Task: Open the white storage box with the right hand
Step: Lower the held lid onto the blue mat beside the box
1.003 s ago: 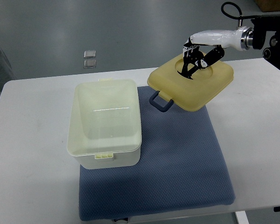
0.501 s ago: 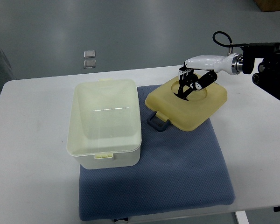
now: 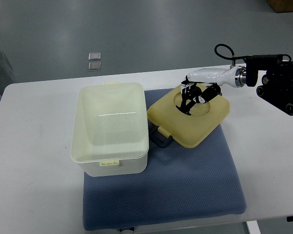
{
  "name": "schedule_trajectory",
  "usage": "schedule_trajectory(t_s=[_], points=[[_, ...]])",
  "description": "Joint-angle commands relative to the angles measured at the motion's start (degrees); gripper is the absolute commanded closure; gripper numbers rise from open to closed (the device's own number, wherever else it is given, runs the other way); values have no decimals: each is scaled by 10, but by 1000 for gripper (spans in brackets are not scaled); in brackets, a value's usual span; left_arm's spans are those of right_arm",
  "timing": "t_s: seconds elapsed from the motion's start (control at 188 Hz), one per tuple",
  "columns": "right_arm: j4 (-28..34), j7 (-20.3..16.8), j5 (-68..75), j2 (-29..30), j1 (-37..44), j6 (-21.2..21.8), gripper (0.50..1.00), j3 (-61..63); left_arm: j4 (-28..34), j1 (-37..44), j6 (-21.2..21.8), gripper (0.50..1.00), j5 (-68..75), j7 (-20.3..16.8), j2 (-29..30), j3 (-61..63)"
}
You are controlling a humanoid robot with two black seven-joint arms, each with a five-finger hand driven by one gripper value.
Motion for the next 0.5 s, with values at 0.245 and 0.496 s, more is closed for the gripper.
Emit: schedule_trajectory(t_s=[0.245, 0.496], points=[[3, 0, -3, 6, -3, 3, 1000, 0, 0, 0, 0, 500, 0, 0, 0, 0], [3, 0, -5, 17, -16, 4, 1000, -5, 0, 0, 0, 500, 0, -1, 0, 0]])
